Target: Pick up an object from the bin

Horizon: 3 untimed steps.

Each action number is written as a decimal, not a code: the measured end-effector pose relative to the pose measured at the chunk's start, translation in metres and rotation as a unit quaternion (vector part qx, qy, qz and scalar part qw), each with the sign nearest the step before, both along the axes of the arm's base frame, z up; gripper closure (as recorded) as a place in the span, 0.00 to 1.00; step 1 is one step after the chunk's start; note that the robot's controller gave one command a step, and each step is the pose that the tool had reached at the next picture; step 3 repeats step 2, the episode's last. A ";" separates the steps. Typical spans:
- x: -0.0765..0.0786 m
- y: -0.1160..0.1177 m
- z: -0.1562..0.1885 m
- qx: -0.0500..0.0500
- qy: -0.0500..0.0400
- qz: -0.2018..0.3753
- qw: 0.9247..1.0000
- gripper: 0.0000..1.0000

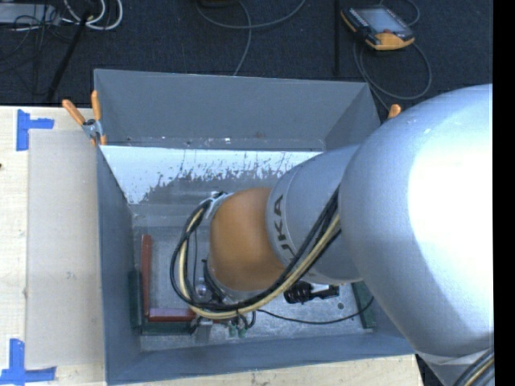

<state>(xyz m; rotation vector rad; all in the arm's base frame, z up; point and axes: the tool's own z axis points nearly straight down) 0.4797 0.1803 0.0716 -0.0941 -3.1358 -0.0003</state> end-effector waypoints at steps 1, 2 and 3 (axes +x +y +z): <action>-0.004 -0.017 0.108 0.001 -0.005 -0.014 1.000 1.00; 0.012 -0.024 0.213 0.001 -0.007 -0.011 1.000 1.00; 0.012 -0.024 0.213 0.001 -0.007 -0.011 1.000 1.00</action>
Offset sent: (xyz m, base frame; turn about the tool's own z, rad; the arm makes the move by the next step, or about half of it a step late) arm -0.0054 -0.0178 0.1049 0.0159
